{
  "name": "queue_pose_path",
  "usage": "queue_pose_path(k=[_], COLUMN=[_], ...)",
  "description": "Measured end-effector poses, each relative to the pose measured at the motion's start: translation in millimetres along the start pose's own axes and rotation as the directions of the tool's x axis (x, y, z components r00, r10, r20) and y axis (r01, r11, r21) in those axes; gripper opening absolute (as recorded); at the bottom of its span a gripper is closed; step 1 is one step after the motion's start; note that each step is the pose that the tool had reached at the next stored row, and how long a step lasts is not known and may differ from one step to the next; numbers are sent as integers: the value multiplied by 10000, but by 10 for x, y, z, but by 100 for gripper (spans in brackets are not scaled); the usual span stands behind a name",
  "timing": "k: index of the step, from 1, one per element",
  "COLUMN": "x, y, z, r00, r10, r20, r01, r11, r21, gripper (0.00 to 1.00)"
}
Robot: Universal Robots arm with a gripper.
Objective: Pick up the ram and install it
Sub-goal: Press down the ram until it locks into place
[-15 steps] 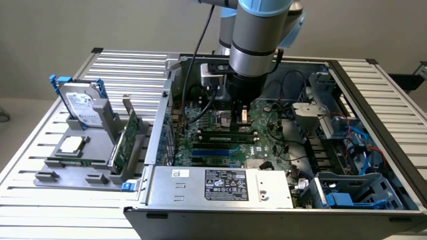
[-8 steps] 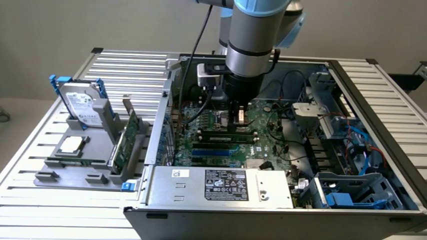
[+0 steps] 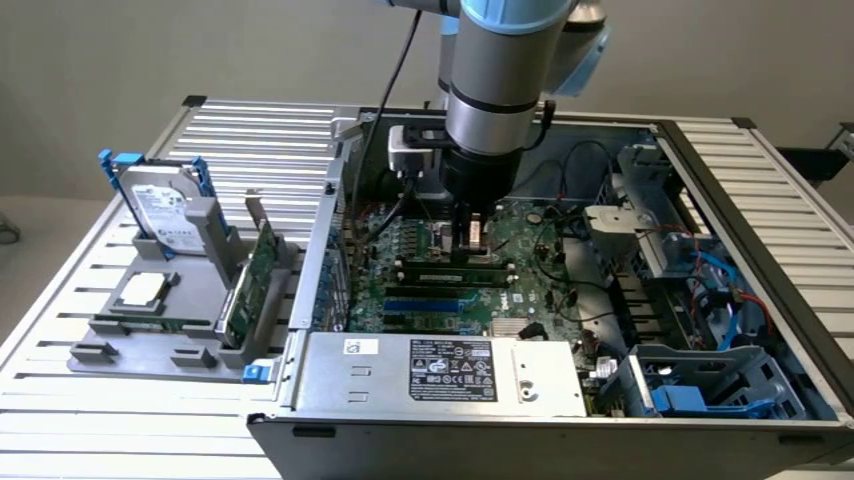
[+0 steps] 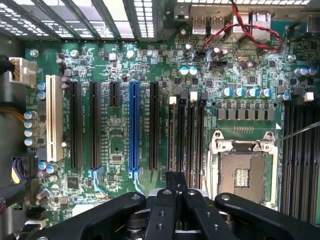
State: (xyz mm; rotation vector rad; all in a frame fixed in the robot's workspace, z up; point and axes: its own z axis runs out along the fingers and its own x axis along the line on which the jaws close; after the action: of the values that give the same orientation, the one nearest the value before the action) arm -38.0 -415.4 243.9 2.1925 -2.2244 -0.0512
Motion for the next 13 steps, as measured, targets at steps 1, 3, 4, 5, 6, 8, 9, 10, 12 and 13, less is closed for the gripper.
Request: queue_pose_path(k=[1, 3, 4, 5, 6, 8, 9, 10, 12, 13], x=[0, 0, 0, 0, 0, 0, 0, 0, 0, 0], y=[0, 0, 0, 0, 0, 0, 0, 0, 0, 0], z=[0, 0, 0, 0, 0, 0, 0, 0, 0, 0], r00=[9999, 9992, 9986, 9978, 9968, 9944, 9929, 9911, 9872, 9849], r10=[131, 405, 537, 668, 798, 1060, 1191, 1334, 1596, 1732], r20=[4, 14, 20, 25, 30, 40, 44, 50, 60, 65], r01=[-131, -405, -537, -668, -798, -1060, -1192, -1334, -1596, -1732], r11=[9999, 9992, 9986, 9978, 9968, 9944, 9929, 9911, 9872, 9849], r21=[2, 8, 11, 13, 15, 19, 21, 23, 26, 27], gripper=[11, 11, 11, 11, 11, 11, 11, 11, 11, 11])
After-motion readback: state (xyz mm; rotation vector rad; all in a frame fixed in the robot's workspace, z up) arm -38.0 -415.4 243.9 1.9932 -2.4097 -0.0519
